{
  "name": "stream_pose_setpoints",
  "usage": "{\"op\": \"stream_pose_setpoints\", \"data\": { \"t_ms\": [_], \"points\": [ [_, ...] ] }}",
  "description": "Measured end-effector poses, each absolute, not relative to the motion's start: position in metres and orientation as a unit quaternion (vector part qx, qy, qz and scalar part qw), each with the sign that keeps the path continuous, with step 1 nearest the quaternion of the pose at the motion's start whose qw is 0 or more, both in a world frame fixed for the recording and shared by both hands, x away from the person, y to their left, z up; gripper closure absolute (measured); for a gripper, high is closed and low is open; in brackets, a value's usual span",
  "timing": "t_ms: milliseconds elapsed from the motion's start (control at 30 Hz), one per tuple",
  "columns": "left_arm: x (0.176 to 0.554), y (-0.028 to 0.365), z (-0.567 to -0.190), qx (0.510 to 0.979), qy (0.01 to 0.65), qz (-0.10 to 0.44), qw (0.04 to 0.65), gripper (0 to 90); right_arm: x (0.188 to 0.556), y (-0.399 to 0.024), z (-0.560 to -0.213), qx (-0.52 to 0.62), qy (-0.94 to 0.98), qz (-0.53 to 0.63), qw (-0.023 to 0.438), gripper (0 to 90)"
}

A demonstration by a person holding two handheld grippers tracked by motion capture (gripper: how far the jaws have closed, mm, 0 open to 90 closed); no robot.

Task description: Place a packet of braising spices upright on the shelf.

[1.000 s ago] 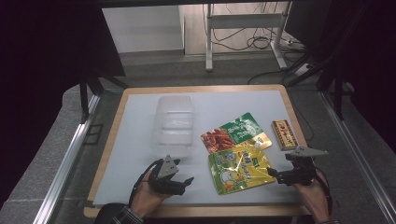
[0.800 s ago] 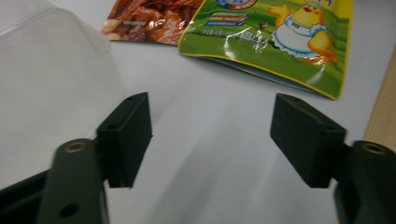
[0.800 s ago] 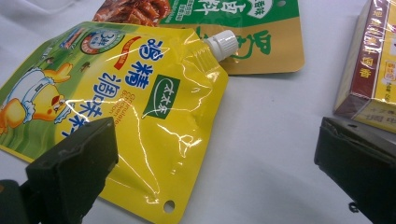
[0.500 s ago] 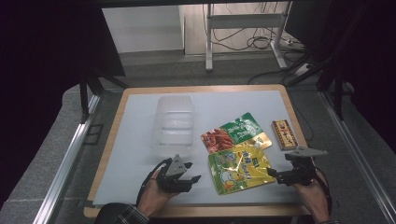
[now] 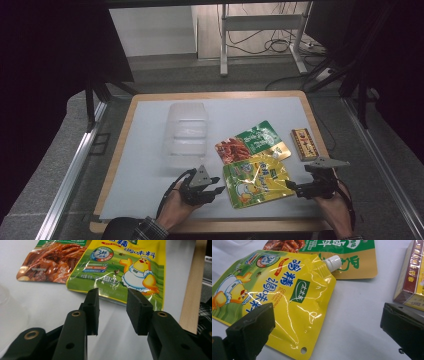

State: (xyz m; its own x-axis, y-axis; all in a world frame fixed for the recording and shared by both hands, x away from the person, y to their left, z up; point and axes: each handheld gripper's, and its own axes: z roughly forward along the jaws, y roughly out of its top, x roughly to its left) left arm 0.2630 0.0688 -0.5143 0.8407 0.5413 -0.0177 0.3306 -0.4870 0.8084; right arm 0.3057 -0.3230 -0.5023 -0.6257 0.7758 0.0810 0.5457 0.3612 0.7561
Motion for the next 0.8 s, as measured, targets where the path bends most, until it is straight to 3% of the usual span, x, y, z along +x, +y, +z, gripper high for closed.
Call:
{"op": "stream_pose_setpoints", "data": {
  "t_ms": [233,433,800],
  "points": [
    [0.266,0.055,-0.517,0.859,0.244,0.123,0.433,73.7,0.306,-0.321,-0.504,0.404,0.815,0.39,0.144,0.0],
    [0.271,0.045,-0.518,0.862,0.235,0.109,0.435,89.5,0.307,-0.321,-0.504,0.404,0.816,0.388,0.143,0.0],
    [0.289,0.03,-0.525,0.855,0.236,0.092,0.453,90.0,0.307,-0.32,-0.504,0.402,0.817,0.389,0.138,0.0]
  ]
}}
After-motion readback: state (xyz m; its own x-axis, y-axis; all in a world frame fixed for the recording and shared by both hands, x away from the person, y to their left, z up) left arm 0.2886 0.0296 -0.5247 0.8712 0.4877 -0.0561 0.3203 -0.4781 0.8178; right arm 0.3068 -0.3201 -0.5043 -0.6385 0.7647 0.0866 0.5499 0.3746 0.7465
